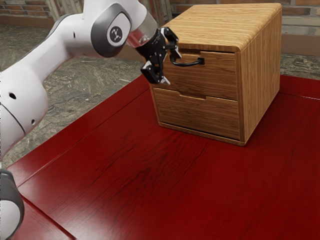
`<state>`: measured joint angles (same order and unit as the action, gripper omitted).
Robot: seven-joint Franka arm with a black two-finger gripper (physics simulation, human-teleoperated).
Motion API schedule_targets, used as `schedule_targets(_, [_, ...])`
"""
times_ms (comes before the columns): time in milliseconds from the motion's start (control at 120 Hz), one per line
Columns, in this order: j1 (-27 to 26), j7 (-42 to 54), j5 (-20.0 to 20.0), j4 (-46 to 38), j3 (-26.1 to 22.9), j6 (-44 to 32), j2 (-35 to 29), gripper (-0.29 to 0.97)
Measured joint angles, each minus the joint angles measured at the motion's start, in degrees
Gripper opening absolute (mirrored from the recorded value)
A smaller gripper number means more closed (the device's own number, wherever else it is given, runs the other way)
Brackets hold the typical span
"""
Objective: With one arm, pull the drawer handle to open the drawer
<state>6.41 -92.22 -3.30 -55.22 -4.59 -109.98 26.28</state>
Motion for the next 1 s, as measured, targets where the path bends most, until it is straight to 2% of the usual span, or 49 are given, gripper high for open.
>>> schedule_targets(867, [-0.6,-0.2,-0.1,-0.6,0.1,-0.7,1.1,0.68])
schedule_targets(1000, [-0.8,-0.2,-0.1,-0.7,0.2,-0.5,0.9,0.62])
